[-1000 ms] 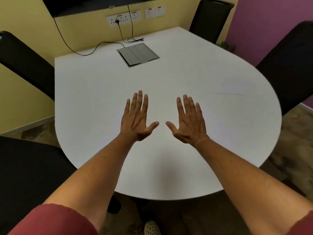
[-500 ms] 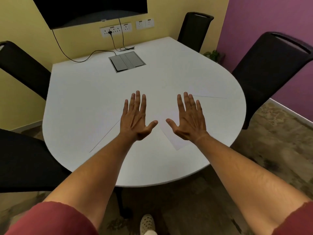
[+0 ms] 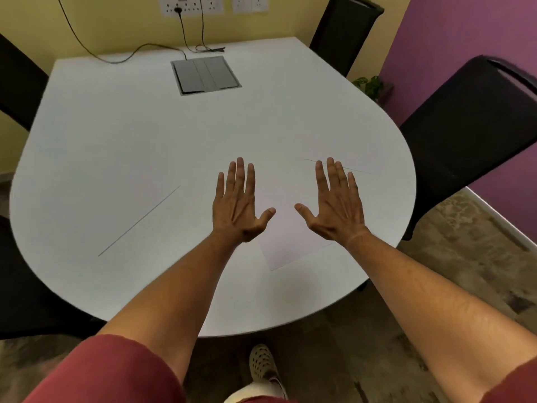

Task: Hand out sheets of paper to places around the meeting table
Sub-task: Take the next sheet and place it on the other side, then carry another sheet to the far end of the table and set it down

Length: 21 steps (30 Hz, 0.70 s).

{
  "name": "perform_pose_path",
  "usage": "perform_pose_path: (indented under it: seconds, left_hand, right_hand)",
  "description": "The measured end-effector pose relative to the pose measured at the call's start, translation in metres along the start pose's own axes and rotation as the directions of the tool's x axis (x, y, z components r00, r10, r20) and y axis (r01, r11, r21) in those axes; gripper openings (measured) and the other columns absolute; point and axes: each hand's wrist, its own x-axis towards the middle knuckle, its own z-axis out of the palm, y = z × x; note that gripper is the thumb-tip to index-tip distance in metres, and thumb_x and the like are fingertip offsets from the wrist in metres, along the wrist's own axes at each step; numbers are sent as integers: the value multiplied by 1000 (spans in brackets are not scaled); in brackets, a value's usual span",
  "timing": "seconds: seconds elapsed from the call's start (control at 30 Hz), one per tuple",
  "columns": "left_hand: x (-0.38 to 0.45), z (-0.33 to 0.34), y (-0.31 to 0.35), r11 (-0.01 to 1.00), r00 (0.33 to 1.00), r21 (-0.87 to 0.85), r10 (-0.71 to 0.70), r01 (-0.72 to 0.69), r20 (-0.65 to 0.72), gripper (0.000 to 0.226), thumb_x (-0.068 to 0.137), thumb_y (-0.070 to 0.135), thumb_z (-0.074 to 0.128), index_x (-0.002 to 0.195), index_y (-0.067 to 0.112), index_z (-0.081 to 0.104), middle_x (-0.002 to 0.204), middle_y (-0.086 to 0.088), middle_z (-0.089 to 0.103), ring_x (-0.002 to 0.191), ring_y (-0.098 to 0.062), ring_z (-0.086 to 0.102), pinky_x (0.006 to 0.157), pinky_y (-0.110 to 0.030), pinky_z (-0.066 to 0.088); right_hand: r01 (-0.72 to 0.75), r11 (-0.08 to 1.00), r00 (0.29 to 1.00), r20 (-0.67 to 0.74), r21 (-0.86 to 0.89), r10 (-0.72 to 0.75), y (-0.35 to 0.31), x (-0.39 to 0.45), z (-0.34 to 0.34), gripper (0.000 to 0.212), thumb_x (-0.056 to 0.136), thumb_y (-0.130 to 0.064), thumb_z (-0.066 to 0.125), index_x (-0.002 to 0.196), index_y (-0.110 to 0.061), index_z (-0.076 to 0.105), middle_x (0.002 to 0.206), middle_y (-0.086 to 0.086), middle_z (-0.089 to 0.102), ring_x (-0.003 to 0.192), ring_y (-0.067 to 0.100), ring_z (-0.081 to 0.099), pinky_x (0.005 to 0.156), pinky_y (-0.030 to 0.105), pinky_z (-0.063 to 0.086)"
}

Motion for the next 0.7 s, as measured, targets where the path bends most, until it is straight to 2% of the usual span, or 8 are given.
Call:
perform_pose_path:
  seconds: [0.37, 0.7]
  left_hand:
    - [34, 40, 2, 992, 988, -14, -121, 123, 100, 103, 85, 73, 25, 154, 9, -15, 163, -15, -18, 150, -28, -18, 122, -48, -7]
    - [43, 64, 40, 955, 940, 31, -297, 296, 168, 103, 85, 74, 25, 154, 10, -17, 162, -15, -21, 150, -28, -20, 122, -49, -7]
  right_hand:
    - [77, 996, 992, 99, 46, -81, 33, 55, 45, 99, 83, -71, 31, 156, -13, -2, 163, 15, 1, 151, 30, 0, 122, 49, 5]
    - [224, 961, 953, 171, 162, -251, 61, 90, 84, 99, 84, -69, 36, 156, -13, -2, 163, 16, 1, 151, 30, 0, 122, 49, 3]
